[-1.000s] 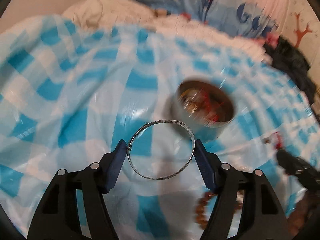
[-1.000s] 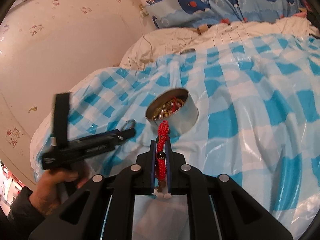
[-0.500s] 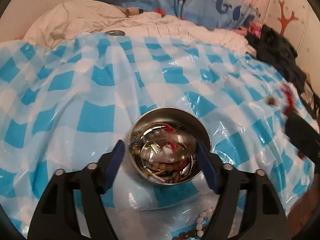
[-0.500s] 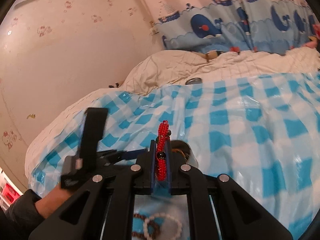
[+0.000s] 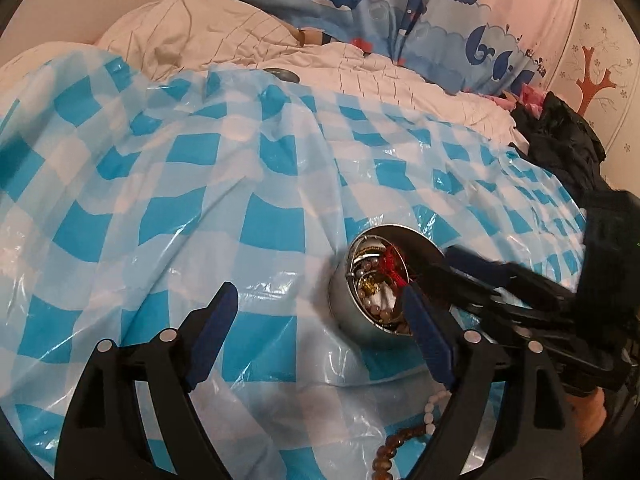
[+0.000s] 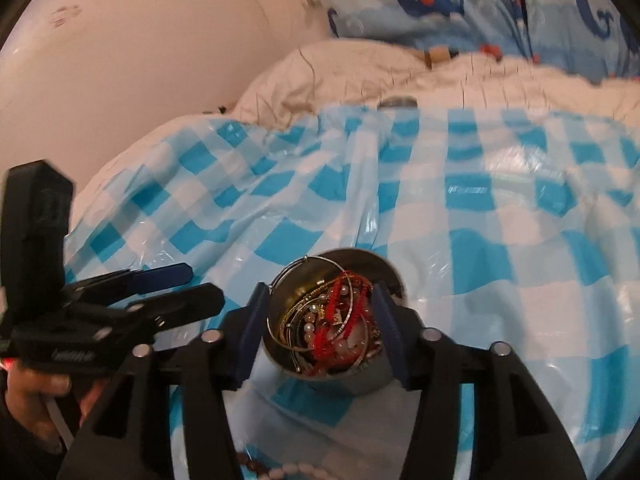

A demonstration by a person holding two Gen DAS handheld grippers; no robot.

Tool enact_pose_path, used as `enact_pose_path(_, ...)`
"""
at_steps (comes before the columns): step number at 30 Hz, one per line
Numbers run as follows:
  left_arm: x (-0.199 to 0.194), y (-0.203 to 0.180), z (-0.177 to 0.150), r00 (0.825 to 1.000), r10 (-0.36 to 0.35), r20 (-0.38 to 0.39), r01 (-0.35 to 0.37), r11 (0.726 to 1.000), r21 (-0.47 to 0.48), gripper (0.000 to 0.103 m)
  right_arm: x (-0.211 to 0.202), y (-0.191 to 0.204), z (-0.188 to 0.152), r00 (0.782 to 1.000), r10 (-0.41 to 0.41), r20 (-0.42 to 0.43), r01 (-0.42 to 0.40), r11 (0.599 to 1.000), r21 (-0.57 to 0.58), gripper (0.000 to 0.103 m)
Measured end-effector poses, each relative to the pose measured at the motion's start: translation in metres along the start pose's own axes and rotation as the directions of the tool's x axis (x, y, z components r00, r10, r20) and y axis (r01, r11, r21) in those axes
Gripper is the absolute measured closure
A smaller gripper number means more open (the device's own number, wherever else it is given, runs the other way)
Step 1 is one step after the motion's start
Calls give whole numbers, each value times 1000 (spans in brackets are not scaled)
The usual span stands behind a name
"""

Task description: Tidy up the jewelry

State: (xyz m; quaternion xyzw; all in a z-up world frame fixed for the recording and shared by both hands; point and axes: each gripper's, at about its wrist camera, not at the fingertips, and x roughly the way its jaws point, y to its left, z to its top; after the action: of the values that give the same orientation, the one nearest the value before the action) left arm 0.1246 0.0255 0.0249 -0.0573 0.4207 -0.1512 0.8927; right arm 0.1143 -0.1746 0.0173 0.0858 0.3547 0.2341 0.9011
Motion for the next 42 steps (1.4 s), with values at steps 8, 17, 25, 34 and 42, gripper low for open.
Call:
enact_pose_path(8, -10, -12, -39, 999, 21, -49, -21, 1000, 15, 22, 3, 17, 10, 987, -159, 38, 162, 978, -134, 50)
enact_pose_path(17, -8, -16, -49, 997, 35, -69, -33, 999, 31, 21, 69, 38, 26, 979, -196, -48, 174, 939, -297, 46)
enact_pose_path(25, -16, -21, -50, 997, 43, -61, -39, 997, 71, 21, 45, 12, 10, 965, -258, -57, 238, 943, -234, 45)
enact_pose_path(34, -25, -28, -63, 996, -17, -86, 29, 989, 144, 21, -57, -4, -63, 988, -120, -101, 114, 991, -64, 45)
enact_pose_path(42, -17, -33, -98, 989, -96, -114, 110, 986, 123, 20, -52, 19, -94, 984, -99, -151, 84, 991, -102, 53)
